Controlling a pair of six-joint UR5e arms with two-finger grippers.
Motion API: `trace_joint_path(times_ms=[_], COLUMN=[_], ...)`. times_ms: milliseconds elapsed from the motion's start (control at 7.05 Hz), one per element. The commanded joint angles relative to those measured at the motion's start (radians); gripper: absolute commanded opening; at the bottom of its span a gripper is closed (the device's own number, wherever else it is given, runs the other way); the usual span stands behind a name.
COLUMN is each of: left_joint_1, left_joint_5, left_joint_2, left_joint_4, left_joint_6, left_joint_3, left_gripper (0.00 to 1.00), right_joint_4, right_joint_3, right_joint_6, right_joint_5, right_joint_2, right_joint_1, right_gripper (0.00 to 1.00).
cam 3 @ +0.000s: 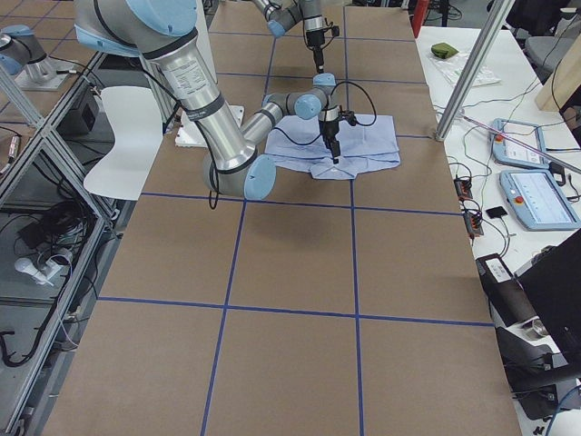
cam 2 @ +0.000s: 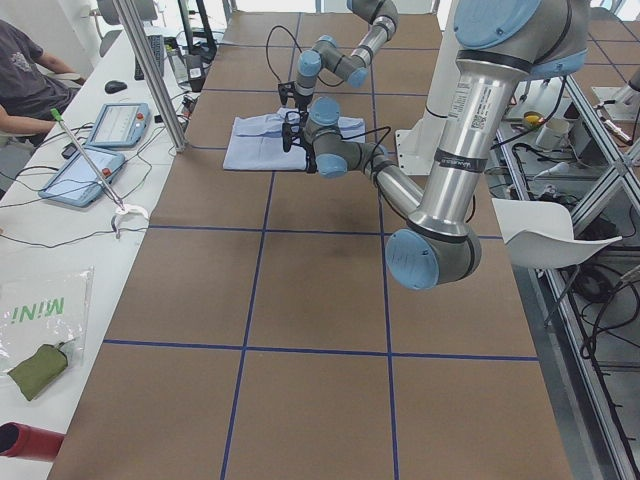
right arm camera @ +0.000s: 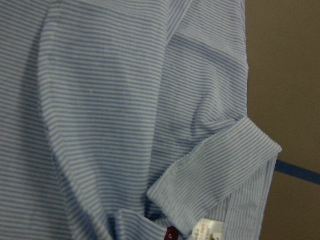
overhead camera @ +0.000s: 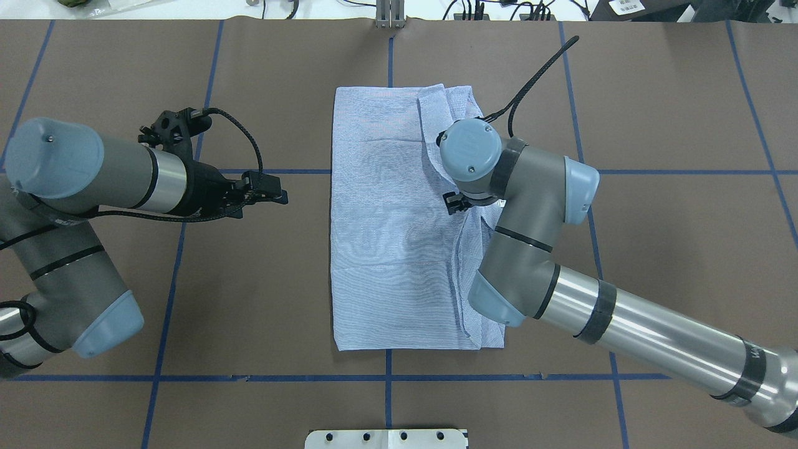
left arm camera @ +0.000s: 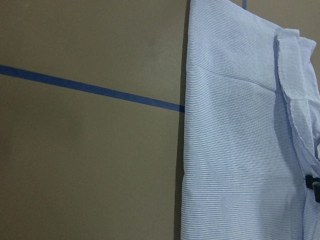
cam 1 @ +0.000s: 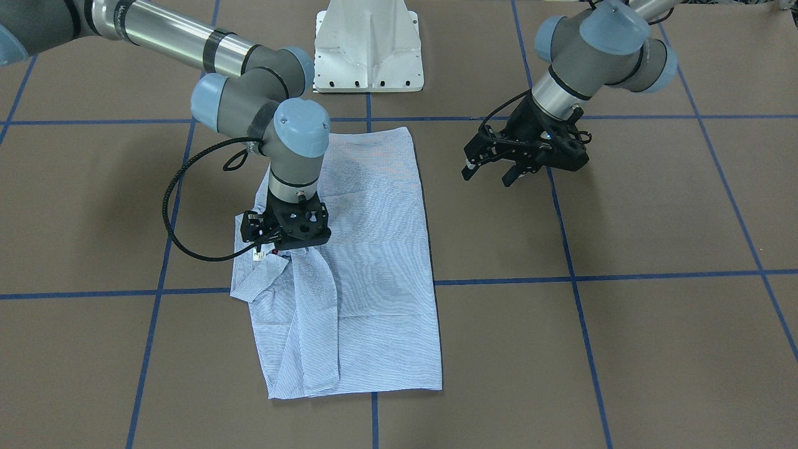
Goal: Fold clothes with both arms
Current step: 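Release the fold and move the right gripper to the shirt's side edge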
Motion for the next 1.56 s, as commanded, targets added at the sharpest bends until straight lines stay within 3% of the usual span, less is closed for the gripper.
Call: trace_joint_path(times_ms=[0, 142, 567, 851, 1135, 1418], left_joint_1=[0.017, 0.022, 0.022, 0.024, 0.092, 0.183], left_joint_5=[0.028, 0.033, 0.033, 0.03, 0.028, 0.036], left_joint_2=[-0.024, -0.036, -0.044, -0.047, -0.046, -0.047], left_joint_4=[0.003, 0.007, 0.008, 0.009, 0.009, 0.009], left_joint_6=[-0.016, -0.022, -0.026, -0.026, -0.076, -0.217], left_joint_3=[0.0, -0.001, -0.003, -0.001, -0.003, -0.014], left_gripper=[1.0, 1.0, 1.0, 1.0, 1.0, 1.0], right_joint_4=[-0.002, -0.002, -0.002, 0.012, 0.0, 0.0], right_joint_3=[0.079, 0.111, 0.131, 0.168, 0.297, 0.431], right_joint_6=[-0.075, -0.094, -0.136, -0.142, -0.127, -0.098], right_joint_5=[0.002, 0.002, 0.02, 0.112, 0.224, 0.281], right_joint_2=[-0.1, -0.156, -0.164, -0.15, -0.17, -0.263], right_joint_1=[0.04, 0.05, 0.099, 0.128, 0.137, 0.137], right_gripper=[1.0, 1.0, 1.0, 1.0, 1.0, 1.0])
